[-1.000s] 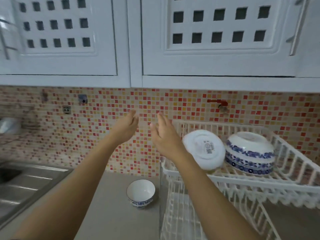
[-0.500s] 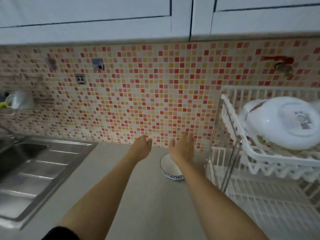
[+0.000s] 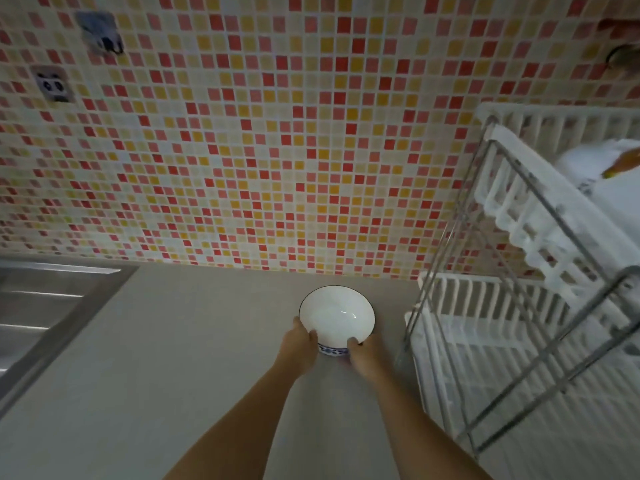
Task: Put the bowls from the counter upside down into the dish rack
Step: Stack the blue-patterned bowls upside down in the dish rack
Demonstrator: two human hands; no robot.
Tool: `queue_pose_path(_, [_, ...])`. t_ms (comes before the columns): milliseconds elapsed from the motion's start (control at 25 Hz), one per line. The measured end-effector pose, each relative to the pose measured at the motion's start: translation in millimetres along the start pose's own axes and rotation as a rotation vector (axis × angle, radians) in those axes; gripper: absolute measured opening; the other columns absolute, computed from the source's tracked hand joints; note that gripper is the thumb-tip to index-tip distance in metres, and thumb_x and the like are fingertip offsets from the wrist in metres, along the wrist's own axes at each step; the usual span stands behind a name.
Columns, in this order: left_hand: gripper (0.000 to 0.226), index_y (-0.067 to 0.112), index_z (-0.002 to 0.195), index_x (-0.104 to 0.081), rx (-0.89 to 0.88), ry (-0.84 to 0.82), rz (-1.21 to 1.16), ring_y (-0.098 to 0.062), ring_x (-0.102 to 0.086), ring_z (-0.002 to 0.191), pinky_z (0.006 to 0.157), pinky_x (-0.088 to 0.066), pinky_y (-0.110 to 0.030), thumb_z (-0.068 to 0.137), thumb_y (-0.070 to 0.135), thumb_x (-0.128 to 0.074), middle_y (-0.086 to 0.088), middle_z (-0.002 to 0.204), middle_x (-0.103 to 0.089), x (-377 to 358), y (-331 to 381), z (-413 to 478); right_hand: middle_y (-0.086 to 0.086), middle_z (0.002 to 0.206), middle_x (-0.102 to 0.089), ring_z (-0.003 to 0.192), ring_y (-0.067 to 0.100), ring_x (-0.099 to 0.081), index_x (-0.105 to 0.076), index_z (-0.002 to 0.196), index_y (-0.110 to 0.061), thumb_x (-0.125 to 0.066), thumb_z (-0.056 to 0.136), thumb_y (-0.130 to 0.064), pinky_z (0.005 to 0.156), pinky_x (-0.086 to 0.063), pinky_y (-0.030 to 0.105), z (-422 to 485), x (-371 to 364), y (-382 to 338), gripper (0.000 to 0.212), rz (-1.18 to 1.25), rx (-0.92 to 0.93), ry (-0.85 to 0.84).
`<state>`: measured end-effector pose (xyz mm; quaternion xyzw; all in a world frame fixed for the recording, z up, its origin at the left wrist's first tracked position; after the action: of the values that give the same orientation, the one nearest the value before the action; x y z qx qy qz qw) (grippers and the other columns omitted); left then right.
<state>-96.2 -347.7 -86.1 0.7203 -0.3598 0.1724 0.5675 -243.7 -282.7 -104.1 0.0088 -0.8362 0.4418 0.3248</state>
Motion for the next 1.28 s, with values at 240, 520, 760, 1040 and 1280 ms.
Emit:
queue_pose_path(240, [0.044,0.0,0.13,-0.04,0.069,0.068,-0.336,-0.041,-0.053,0.111,0.074,-0.057,-0.054,0.086,-0.002,-0.044,-0.021,0.126,-0.05,40,-2,-15,0.014,0.12,-0.059,0.105,0.033,-0.06,-0.045,0.127,-0.003,-0.049,0.082,-0.003,0.089,-0.053,0.045,-28,13,-26,0.046,0.098,0.171,0.098])
queue_pose_path(520, [0.046,0.013,0.141,-0.036,-0.374,0.161,-0.297,-0.025,-0.058,0.098,0.07,-0.061,-0.036,0.095,0.005,-0.04,-0.004,0.112,-0.054,172,67,-91,0.002,0.12,-0.057,0.088,0.012,-0.053,-0.03,0.136,-0.015,-0.052,0.089,-0.005,0.067,-0.045,0.016,-132,77,-129,0.053,0.144,0.546,0.108])
queue_pose_path(760, [0.041,0.012,0.138,-0.04,-0.734,0.559,-0.084,-0.006,-0.051,0.061,0.049,-0.042,-0.011,0.098,0.014,-0.043,-0.004,0.096,-0.063,270,135,-182,0.004,0.11,-0.065,0.094,0.023,-0.064,-0.038,0.133,-0.018,-0.046,0.096,-0.028,0.073,-0.049,0.029,-246,153,-236,0.039,-0.068,0.839,0.251])
queue_pose_path(1040, [0.052,-0.002,0.129,-0.047,-1.279,0.993,-0.036,-0.022,-0.069,0.069,0.057,-0.052,-0.023,0.098,0.036,-0.029,-0.02,0.097,-0.072,292,231,-303,0.006,0.118,-0.065,0.099,0.027,-0.06,-0.034,0.141,-0.028,-0.052,0.089,-0.005,0.081,-0.053,0.038,-344,271,-263,0.06,-0.156,1.133,0.569])
queue_pose_path(1280, [0.076,0.024,0.147,-0.018,-1.465,0.52,-0.095,0.006,-0.058,0.086,0.082,-0.047,-0.016,0.081,0.046,-0.048,0.01,0.11,-0.063,230,339,-349,0.011,0.131,-0.057,0.107,0.029,-0.06,-0.038,0.141,-0.015,-0.06,0.081,0.007,0.086,-0.05,0.039,-378,387,-217,0.067,-0.18,1.283,0.889])
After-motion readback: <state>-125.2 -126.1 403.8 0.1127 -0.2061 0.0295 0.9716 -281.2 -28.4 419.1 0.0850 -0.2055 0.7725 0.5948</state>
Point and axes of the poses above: each hand's wrist, its own z-axis towards the middle knuckle, its own x-axis out of the back of the hand, y = z × x, the point moved 8 cm from there along z, towards the middle knuckle
